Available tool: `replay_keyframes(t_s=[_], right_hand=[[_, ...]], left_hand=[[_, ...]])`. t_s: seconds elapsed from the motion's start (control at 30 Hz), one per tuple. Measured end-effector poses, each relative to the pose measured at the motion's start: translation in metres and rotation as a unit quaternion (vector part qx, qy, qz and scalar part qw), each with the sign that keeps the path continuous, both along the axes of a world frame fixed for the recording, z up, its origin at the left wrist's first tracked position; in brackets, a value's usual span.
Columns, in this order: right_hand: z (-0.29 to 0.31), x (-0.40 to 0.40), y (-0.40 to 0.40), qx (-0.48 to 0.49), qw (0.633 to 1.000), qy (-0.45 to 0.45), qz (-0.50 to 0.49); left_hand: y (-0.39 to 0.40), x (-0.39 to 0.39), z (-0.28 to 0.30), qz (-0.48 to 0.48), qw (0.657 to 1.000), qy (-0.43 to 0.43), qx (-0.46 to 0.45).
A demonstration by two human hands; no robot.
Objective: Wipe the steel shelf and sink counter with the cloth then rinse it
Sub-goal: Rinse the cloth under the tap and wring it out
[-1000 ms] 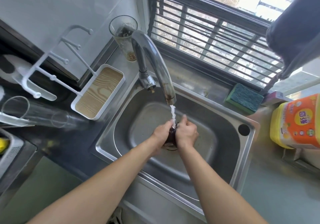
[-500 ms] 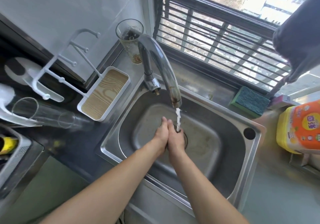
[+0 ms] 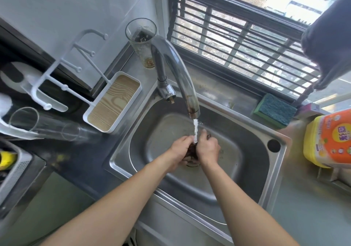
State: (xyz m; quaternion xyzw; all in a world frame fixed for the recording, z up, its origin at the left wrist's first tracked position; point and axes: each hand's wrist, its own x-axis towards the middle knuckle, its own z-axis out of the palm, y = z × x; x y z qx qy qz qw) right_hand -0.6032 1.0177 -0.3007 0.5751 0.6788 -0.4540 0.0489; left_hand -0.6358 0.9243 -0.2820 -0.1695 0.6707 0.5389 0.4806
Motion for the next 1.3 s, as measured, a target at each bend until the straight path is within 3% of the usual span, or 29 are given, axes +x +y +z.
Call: replay_keyframes(t_s=[0.1,0.2,0.33,0.4,0.47,0.57,0.73,0.87,0.97,1.03,1.2,1.3], right_hand=[[-0.001,-0.006,0.021,-0.133,0.97,-0.002,-0.205],[0.002,-0.007,0.029,-0.247,0.92,0.049,-0.299],[0.01,-0.004,0.001,-0.302,0.942,0.072,-0.128],[0.007,-0.001,-0.023,-0.241,0.967,0.086,0.007],[0.004,0.004,-0.04,-0.139,0.981,0.115,0.077],[0.007,0.007,-0.044,-0.006,0.99,0.123,0.067],[0.007,0.007,-0.024,0.04,0.995,0.082,0.036],[-0.002,0.012,-0.002,-0.076,0.995,0.058,-0.033],[-0.001,0.016,0.003,-0.237,0.944,0.135,-0.183],[0.002,0.021,-0.005,-0.292,0.922,0.186,-0.172],[0.009,0.029,-0.051,-0.324,0.922,0.195,-0.084],[0.007,0.029,-0.056,-0.253,0.952,0.15,-0.085]], left_hand=[[-0.009,0.002,-0.008,-0.013,0.999,0.031,-0.016],[-0.021,0.003,-0.017,0.112,0.992,0.015,-0.046],[-0.013,-0.003,-0.015,0.248,0.967,-0.052,-0.012],[-0.003,-0.001,-0.008,0.249,0.966,-0.072,-0.003],[0.002,0.002,-0.005,0.237,0.969,-0.073,0.008],[0.003,0.003,-0.004,0.219,0.971,-0.081,0.052],[-0.005,0.007,-0.001,0.128,0.987,-0.079,0.06],[-0.017,0.009,-0.004,0.066,0.997,0.008,0.034],[-0.026,0.006,-0.009,0.071,0.995,0.066,-0.013],[-0.026,0.006,-0.012,0.126,0.99,0.058,-0.019],[-0.008,0.006,-0.015,0.208,0.975,0.067,-0.041],[-0.001,0.004,-0.008,0.26,0.966,0.003,0.007]])
